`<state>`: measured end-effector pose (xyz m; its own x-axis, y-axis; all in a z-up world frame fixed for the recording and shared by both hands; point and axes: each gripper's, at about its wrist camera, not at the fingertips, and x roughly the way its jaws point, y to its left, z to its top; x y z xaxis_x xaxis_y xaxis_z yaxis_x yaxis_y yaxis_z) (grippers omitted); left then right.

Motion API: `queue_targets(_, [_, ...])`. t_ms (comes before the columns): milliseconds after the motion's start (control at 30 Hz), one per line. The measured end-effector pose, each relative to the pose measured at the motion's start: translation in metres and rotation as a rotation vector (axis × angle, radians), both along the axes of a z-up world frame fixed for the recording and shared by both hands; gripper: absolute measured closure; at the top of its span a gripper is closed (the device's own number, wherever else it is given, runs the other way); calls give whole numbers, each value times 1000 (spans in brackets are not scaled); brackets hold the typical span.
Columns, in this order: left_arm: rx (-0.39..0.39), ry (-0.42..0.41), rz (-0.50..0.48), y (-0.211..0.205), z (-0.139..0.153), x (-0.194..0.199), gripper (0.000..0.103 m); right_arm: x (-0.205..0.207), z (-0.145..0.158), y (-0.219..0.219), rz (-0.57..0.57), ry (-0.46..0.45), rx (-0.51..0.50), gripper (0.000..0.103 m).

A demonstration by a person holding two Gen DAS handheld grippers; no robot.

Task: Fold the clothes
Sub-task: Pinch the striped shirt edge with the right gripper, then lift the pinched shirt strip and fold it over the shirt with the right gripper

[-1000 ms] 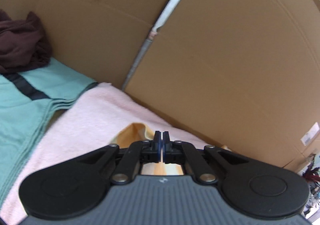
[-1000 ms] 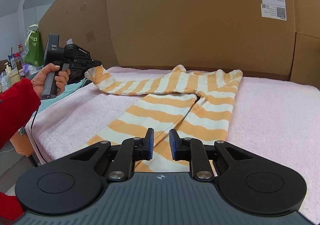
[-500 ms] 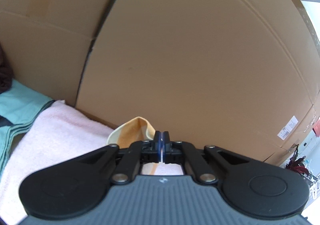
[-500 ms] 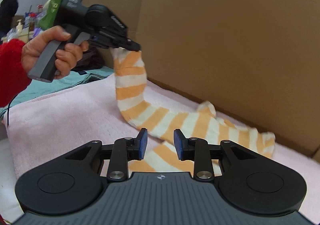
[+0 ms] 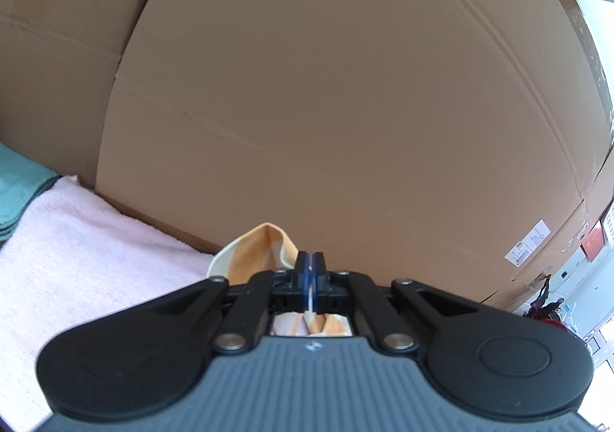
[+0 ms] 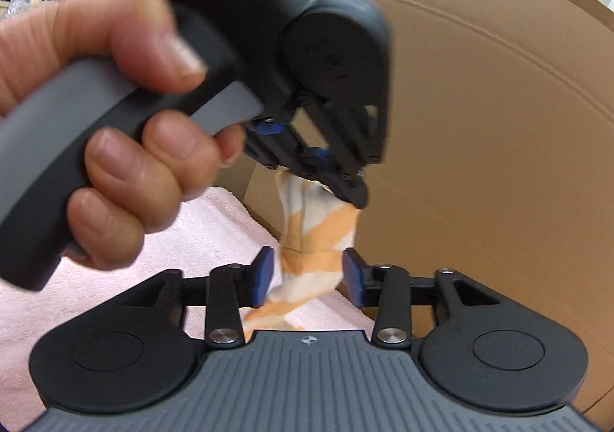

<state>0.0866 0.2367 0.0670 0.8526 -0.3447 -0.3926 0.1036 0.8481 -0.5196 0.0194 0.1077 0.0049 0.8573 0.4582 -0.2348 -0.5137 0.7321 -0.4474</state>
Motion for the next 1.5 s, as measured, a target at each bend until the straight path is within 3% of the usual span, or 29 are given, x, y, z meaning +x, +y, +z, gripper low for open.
queue_targets(267, [3,-24,-6,-3,10,-10,103,11,-3,1,-18,6,42,52])
queue_targets(400, [24,-37,-9,-4,11,-11,103,17,-5,2,-27,8,63,93])
queue_targets(533, [59,-74,-4,3,11,-23,103,22,0,-10,-47,33,116,94])
queue_targets(667, [83,-130,-10,21,5,-50,103,39,9,-39,-53,188,247,93])
queue_targets(767, [158,-149,-51,25,-10,-76,103,56,16,-68,-52,339,396,93])
queue_targets(867, [180,-118,-151,16,-32,-94,103,71,24,-93,-39,451,530,93])
queue_targets(1000, [124,-96,-273,-15,-55,-94,103,79,39,-105,-15,534,639,93])
queue_targets(1167, [-35,-31,-350,-52,-81,-66,103,90,45,-102,2,553,689,93])
queue_targets(1267, [-90,18,-319,-65,-98,-48,103,94,50,-106,-6,542,697,93])
queue_targets(1400, [-83,60,-222,-69,-112,-28,103,96,55,-118,-20,529,729,93])
queue_targets(1500, [-132,101,-168,-61,-121,-20,103,98,56,-125,-34,512,755,93])
